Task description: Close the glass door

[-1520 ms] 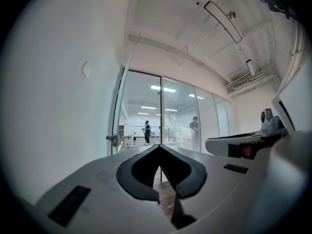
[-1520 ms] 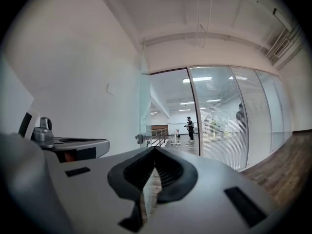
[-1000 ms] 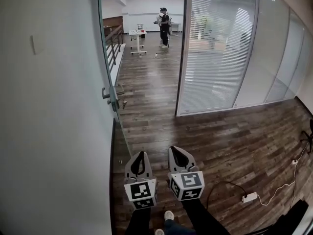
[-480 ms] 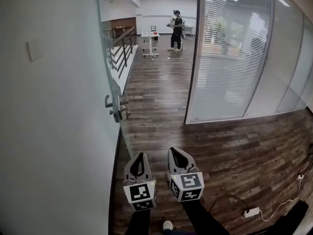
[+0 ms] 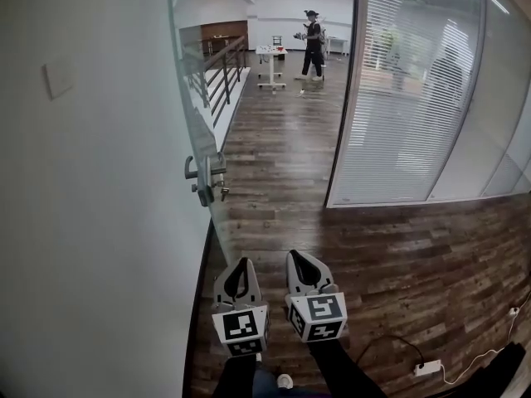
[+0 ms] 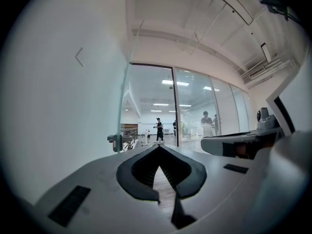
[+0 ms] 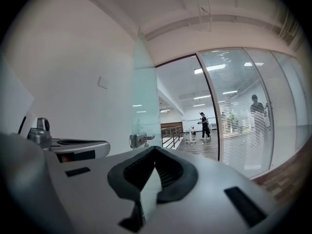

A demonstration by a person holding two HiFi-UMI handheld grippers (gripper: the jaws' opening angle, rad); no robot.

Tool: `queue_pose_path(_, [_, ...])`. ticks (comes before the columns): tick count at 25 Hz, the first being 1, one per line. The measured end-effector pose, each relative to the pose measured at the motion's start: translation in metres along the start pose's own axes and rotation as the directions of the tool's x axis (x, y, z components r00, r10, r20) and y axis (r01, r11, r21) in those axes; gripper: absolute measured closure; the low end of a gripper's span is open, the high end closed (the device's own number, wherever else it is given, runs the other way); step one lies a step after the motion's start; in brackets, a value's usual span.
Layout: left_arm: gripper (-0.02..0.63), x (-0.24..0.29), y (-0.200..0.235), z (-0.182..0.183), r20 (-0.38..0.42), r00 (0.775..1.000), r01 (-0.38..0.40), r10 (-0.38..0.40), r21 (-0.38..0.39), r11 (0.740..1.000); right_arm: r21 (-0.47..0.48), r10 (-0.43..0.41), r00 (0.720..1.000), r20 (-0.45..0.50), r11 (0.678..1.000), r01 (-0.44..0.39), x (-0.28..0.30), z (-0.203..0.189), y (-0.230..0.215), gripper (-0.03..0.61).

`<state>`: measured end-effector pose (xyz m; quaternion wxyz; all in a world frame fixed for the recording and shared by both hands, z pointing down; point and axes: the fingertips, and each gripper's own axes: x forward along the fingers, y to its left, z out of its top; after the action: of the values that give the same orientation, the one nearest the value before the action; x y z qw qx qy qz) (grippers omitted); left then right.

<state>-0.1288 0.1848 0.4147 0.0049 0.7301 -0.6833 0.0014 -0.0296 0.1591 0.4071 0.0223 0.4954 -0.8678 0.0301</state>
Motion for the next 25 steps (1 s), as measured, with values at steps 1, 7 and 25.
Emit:
queue_pose_path(1, [0.612, 0.003, 0.002, -0.003, -0.003, 1.0, -0.004, 0.004, 0.004, 1.0, 0.002, 0.002, 1.0, -0.002, 1.0, -0.002, 0.004, 0.0, -0.001, 0.581])
queue_pose_path(7, [0.614, 0.04, 0.014, -0.004, 0.013, 1.0, 0.017, -0.017, -0.003, 1.0, -0.003, -0.004, 1.0, -0.005, 1.0, 0.004, 0.04, -0.002, -0.006, 0.581])
queue_pose_path(25, [0.614, 0.153, 0.056, 0.002, 0.022, 0.984, 0.175, -0.175, 0.022, 0.984, -0.031, -0.107, 0.994, -0.004, 0.994, 0.106, 0.159, 0.006, -0.021, 0.581])
